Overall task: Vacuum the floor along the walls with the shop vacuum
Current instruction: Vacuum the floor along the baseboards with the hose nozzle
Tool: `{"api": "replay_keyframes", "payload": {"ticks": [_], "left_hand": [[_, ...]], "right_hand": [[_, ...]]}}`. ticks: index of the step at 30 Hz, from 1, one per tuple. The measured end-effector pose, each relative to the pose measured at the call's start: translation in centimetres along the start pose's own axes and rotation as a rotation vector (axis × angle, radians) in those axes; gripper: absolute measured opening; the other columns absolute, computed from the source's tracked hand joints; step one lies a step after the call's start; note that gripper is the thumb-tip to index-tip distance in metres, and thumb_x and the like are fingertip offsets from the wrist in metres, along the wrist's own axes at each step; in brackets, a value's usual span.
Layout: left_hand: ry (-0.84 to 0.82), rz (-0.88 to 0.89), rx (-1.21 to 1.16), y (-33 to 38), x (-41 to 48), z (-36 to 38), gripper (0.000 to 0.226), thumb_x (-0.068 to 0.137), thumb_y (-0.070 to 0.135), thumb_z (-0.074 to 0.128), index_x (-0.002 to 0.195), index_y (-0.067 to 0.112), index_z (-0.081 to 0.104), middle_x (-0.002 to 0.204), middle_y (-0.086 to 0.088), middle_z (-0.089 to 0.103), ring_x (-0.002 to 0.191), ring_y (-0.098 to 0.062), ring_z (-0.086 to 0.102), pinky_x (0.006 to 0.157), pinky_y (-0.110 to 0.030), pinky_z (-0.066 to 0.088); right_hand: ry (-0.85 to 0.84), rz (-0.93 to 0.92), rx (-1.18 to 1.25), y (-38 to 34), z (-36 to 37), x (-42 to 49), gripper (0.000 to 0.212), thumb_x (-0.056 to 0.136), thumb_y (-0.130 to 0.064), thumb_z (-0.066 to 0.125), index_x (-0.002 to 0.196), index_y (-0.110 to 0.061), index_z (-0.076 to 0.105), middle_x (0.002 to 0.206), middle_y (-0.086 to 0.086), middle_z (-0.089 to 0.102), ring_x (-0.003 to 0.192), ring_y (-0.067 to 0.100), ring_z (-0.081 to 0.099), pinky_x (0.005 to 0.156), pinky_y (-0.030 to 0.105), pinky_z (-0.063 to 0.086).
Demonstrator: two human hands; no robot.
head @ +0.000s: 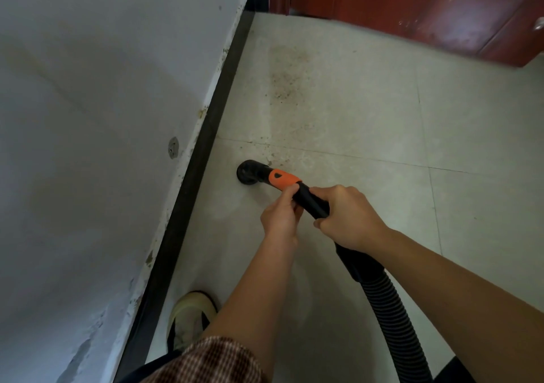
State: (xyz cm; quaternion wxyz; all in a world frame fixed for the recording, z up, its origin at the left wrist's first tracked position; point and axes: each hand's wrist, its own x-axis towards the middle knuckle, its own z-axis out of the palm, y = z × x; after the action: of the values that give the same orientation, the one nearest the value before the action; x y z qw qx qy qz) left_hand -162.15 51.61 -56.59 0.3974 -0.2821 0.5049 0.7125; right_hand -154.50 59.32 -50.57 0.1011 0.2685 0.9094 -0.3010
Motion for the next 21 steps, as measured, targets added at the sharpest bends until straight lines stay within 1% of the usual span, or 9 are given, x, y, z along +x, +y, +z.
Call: {"api": "replay_keyframes", "payload": {"ticks": [4,7,9,13,16,21], "left_hand": [[-0.001,-0.016,0.001,-1.1,-0.2,0.9,0.013,0.081,0.012,0.074,0.089,0.002,0.071,0.092,-0.013,0.075,0.090,-0.019,0.072,0.078,-0.023,0.057],[-0.002,-0.034,0.014,-1.9,-0.4,1.5,0.015,0.080,0.014,0.076,0.090,0.003,0.072,0.089,-0.011,0.076,0.087,-0.017,0.073,0.079,-0.024,0.057],[-0.007,-0.048,0.022,-2.3,-0.6,1.9,0.018,0.079,0.015,0.076,0.092,0.003,0.072,0.087,-0.009,0.076,0.085,-0.016,0.073,0.079,-0.024,0.056],[-0.033,-0.069,0.040,-2.7,-1.0,2.9,0.013,0.079,0.015,0.077,0.087,0.005,0.072,0.084,-0.008,0.076,0.084,-0.016,0.073,0.082,-0.025,0.057],[-0.055,-0.088,0.063,-2.9,-1.2,3.7,0.012,0.080,0.015,0.077,0.086,0.006,0.072,0.087,-0.009,0.076,0.085,-0.016,0.073,0.085,-0.026,0.056],[-0.093,-0.118,0.085,-3.5,-1.2,5.1,0.013,0.081,0.015,0.076,0.089,0.006,0.072,0.085,-0.007,0.076,0.080,-0.012,0.072,0.076,-0.020,0.056]], "right_hand": [[0.006,0.019,0.000,1.1,-0.6,-0.6,0.028,0.076,-0.002,0.061,0.098,-0.020,0.067,0.072,0.007,0.064,0.068,0.025,0.061,0.063,0.036,0.052],[0.019,0.041,0.003,2.0,-1.0,-1.1,0.025,0.076,-0.002,0.062,0.093,-0.020,0.066,0.070,0.007,0.064,0.066,0.025,0.061,0.059,0.031,0.050],[0.029,0.054,0.005,2.5,-1.2,-1.4,0.025,0.076,-0.002,0.063,0.093,-0.020,0.067,0.070,0.007,0.064,0.066,0.024,0.062,0.058,0.029,0.049],[0.044,0.083,0.011,3.2,-1.6,-1.8,0.026,0.077,-0.003,0.062,0.096,-0.019,0.068,0.070,0.007,0.064,0.064,0.023,0.061,0.056,0.028,0.047],[0.057,0.114,0.014,3.8,-2.1,-2.0,0.027,0.077,-0.003,0.062,0.099,-0.019,0.068,0.071,0.008,0.064,0.065,0.023,0.061,0.056,0.027,0.047],[0.076,0.164,0.014,4.7,-2.9,-2.2,0.027,0.077,-0.003,0.062,0.099,-0.018,0.067,0.072,0.009,0.064,0.066,0.024,0.062,0.057,0.029,0.049]]}}
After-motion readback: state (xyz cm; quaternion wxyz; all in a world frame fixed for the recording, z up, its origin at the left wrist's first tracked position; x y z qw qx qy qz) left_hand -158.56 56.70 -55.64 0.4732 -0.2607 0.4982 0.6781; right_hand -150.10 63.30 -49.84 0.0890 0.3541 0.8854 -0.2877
